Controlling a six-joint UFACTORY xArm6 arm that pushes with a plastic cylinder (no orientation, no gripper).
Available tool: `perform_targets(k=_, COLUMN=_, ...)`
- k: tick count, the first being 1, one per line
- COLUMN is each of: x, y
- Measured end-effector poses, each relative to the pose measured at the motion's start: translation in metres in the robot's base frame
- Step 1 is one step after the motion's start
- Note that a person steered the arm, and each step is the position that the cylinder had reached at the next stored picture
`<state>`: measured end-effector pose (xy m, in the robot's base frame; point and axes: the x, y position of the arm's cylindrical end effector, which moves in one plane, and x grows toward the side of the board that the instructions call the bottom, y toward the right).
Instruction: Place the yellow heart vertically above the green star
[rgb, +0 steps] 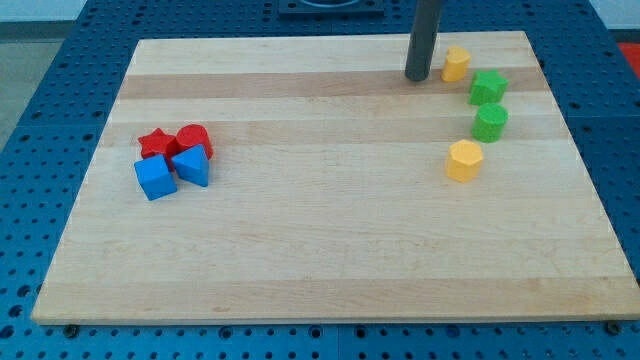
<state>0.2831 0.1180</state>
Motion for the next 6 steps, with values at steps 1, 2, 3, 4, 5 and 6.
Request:
perform_targets(k=1, x=0.000, y=0.027)
perform_targets(k=2, x=0.000, y=0.065)
perform_targets(k=3, x=0.000, y=0.078)
perform_targets(k=4, x=0.000, y=0.076)
perform_targets(k=5, x=0.031, y=0.025)
perform_targets(k=6, x=0.094, y=-0.017)
